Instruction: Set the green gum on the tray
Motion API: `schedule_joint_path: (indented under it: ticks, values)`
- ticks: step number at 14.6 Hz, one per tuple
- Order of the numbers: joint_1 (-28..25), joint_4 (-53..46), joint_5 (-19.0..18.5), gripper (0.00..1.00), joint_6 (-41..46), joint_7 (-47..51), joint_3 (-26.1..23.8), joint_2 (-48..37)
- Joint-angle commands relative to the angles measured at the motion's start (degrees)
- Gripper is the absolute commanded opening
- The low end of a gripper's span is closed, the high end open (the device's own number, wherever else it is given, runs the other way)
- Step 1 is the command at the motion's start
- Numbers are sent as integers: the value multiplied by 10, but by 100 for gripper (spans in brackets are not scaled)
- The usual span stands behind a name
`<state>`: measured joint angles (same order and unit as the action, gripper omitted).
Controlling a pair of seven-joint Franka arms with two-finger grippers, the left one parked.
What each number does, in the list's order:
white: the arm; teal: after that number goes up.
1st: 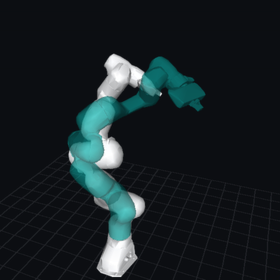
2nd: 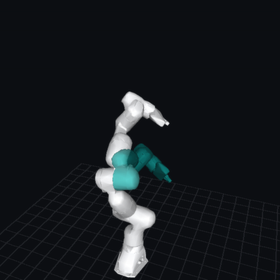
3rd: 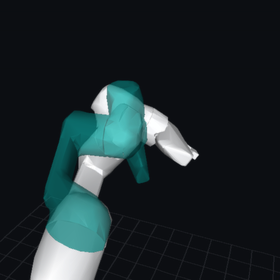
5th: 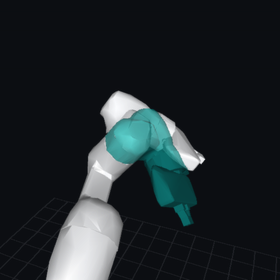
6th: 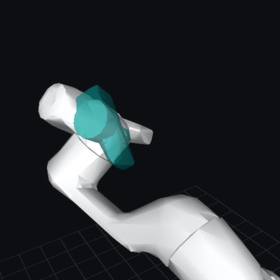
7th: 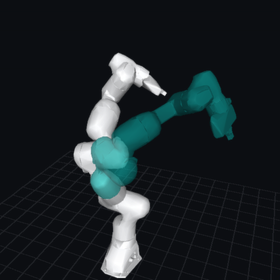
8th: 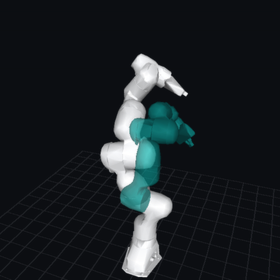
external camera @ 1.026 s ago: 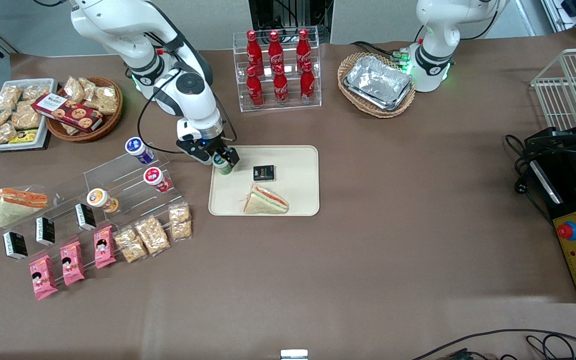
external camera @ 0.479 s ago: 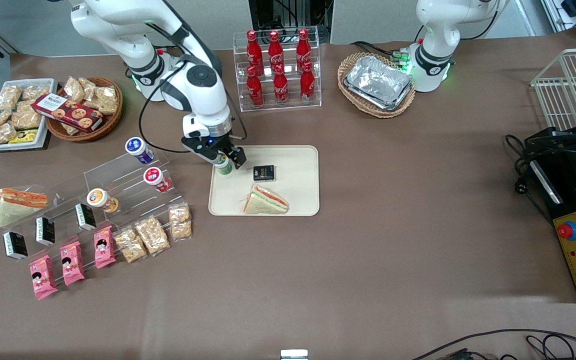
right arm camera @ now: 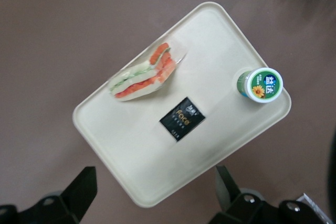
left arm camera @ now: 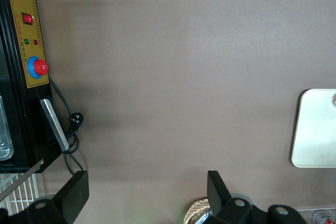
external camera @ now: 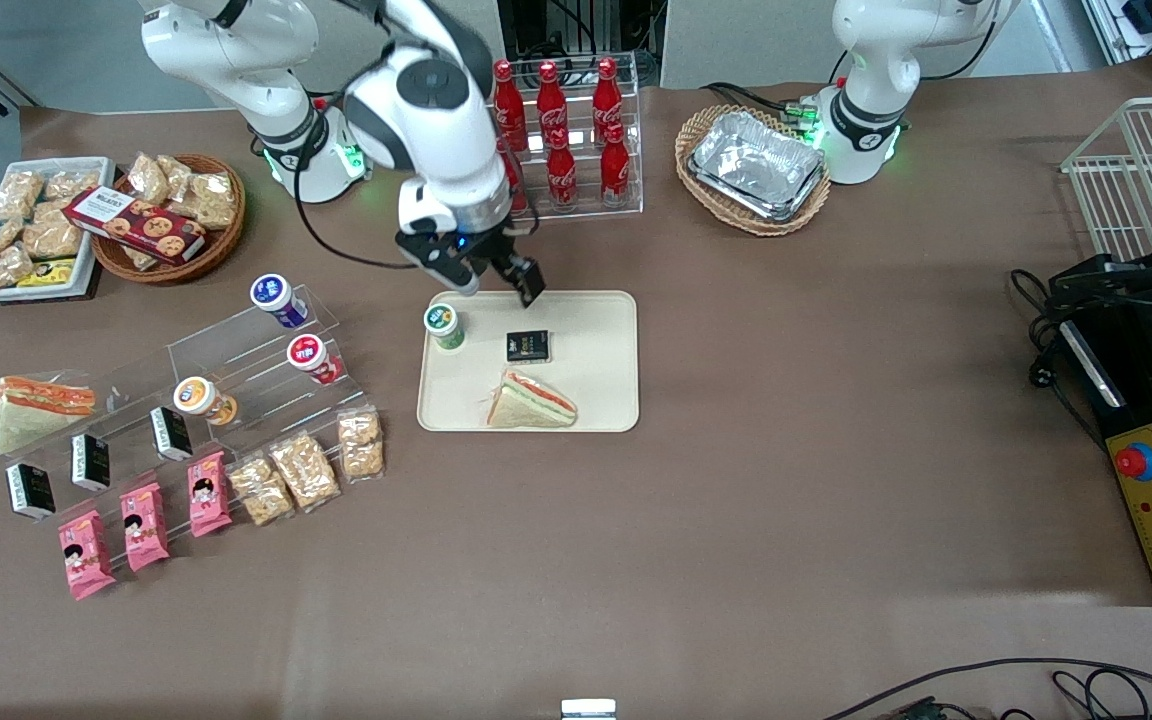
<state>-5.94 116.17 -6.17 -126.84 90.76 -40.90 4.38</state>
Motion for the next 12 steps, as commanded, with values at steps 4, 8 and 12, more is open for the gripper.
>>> schedule_joint_path:
  ticks: [4, 8, 12]
  values:
    - [7, -200, 20, 100, 271, -179, -1, 11]
    - [26, -202, 36, 100, 377, -368, 41, -45]
    - [24, -165, 76, 100, 397, -540, 162, -113]
